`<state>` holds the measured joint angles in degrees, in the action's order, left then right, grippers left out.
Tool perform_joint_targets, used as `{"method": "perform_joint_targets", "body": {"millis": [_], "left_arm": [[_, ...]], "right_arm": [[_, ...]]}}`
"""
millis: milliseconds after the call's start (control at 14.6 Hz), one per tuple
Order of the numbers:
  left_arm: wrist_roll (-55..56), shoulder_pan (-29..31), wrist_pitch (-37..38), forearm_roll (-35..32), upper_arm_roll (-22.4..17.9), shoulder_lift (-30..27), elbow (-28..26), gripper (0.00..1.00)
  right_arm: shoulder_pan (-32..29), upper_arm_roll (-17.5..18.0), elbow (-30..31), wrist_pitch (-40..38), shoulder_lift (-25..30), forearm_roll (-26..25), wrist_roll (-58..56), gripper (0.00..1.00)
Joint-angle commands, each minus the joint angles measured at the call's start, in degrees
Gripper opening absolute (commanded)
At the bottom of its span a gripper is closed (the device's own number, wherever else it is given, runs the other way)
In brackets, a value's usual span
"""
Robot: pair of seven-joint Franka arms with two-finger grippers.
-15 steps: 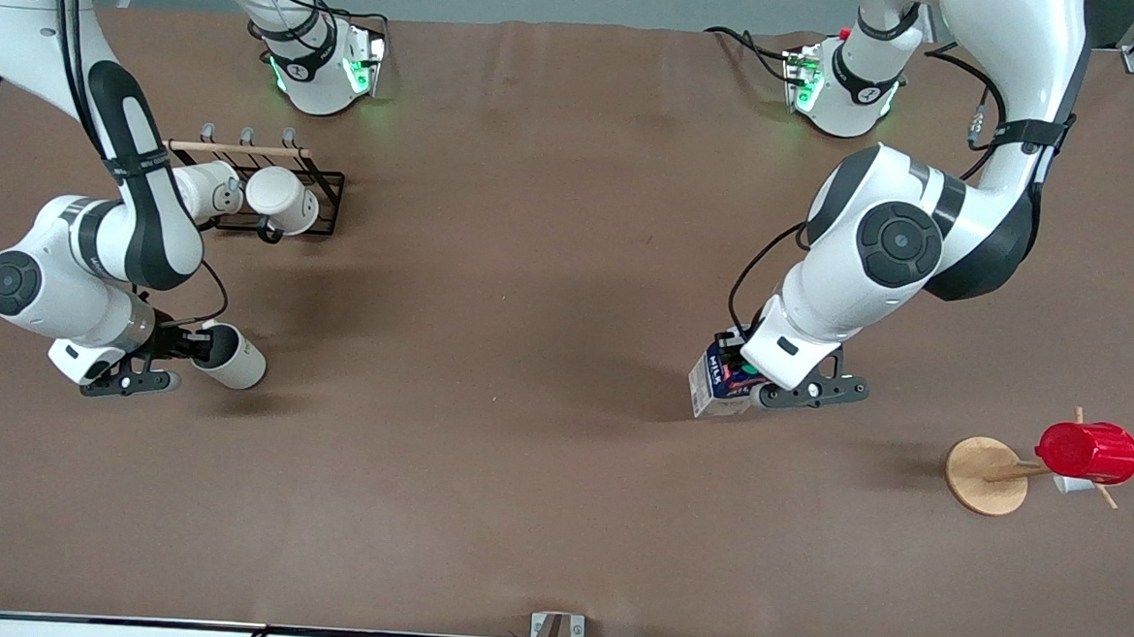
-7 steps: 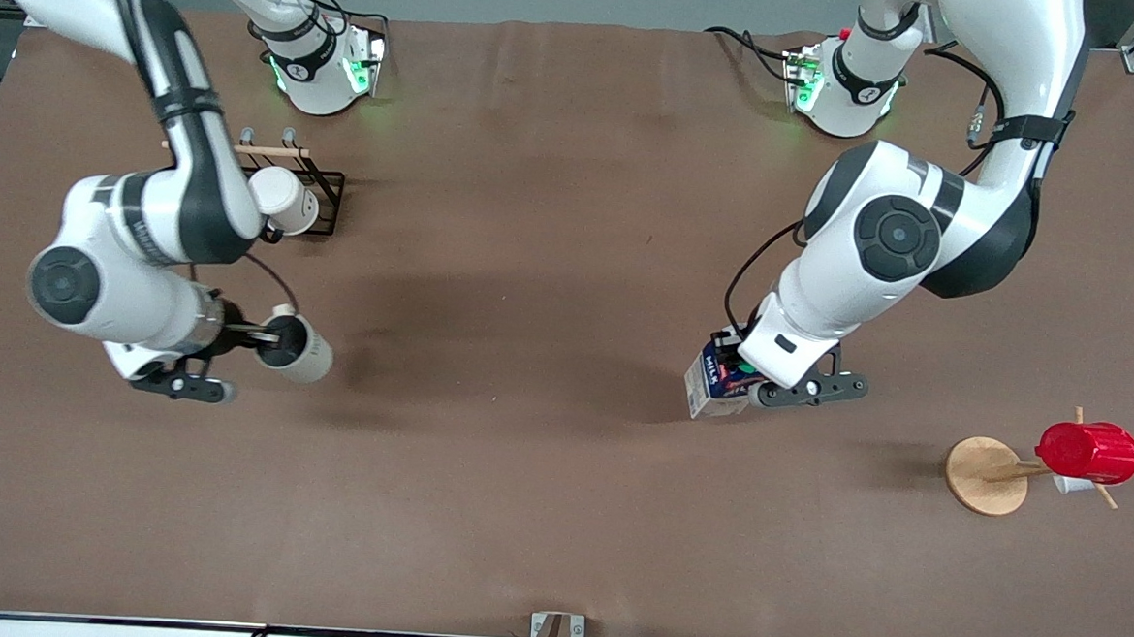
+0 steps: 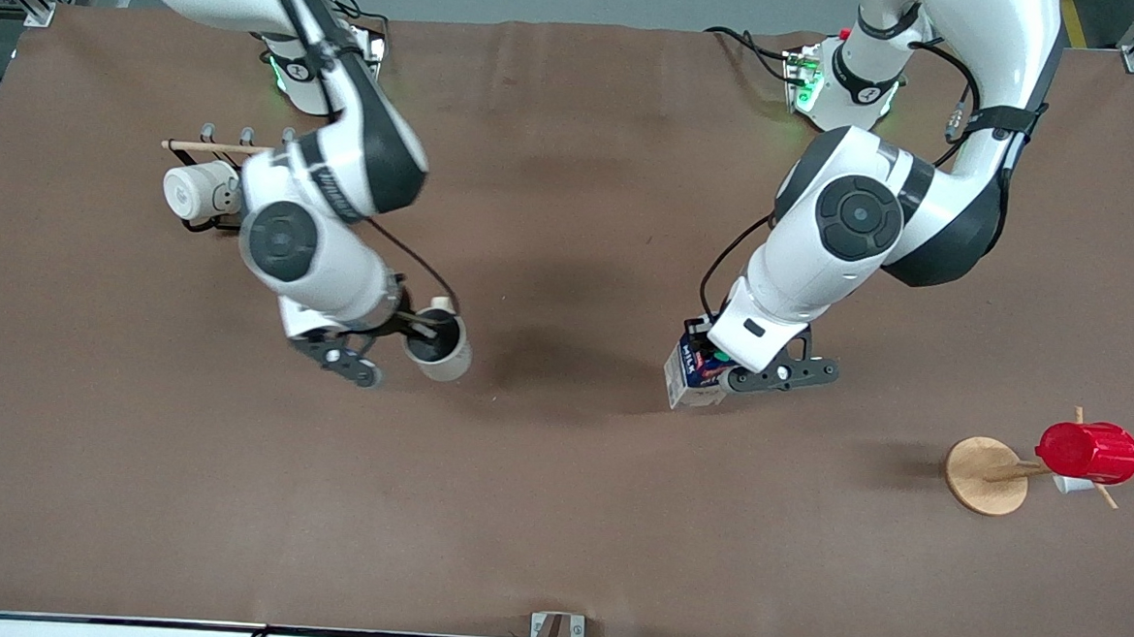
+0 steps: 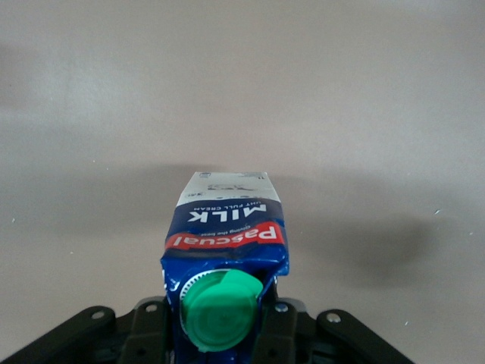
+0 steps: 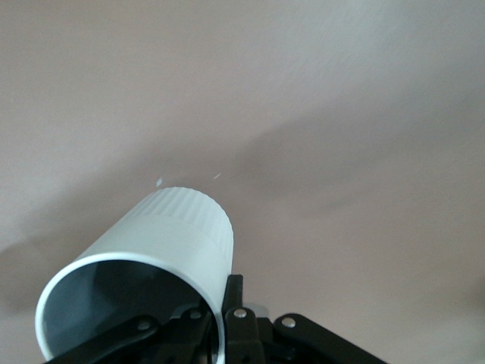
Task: Place cup and milk on table
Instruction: 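Carry the mug with the right gripper beside the milk carton, then lower the mug and milk, opening both grippers to release them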
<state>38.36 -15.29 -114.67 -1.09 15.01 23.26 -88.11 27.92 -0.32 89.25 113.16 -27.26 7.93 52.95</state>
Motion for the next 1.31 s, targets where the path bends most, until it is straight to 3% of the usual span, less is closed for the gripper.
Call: {"method": "perform_joint_targets", "body": {"millis": [0,550,962,1031,1168,1237], "left_arm": [[0.4,0.1,1.0,-0.4,0.0,0.6,1.9,0.38],[0.3,-1.8,1.0,0.1,0.1,3.3,2.0,0.36],[1.6,-4.1,0.9,2.1,0.3,6.8,2.3,0.36],[1.7,-5.0,0.5,2.7,0.3,7.2,2.3,0.36],[1.9,-6.1,0.2,2.8,0.3,8.3,2.4,0.36],[1.9,-6.2,-0.3,2.8,0.3,8.5,2.7,0.37]], "right_arm": [[4.2,-0.6,-7.2,1.3,-7.3,0.5,9.2,0.01],[13.0,-0.7,-8.3,14.4,-13.8,0.3,14.6,0.03],[15.9,-0.7,-7.8,19.1,-16.6,0.0,14.7,0.13],[16.2,-0.7,-7.9,19.1,-17.0,0.1,14.7,0.25],[15.9,-0.8,-7.9,18.5,-16.6,0.1,14.6,0.72],[15.5,-0.9,-7.8,18.2,-16.4,0.1,14.3,0.81]]}}
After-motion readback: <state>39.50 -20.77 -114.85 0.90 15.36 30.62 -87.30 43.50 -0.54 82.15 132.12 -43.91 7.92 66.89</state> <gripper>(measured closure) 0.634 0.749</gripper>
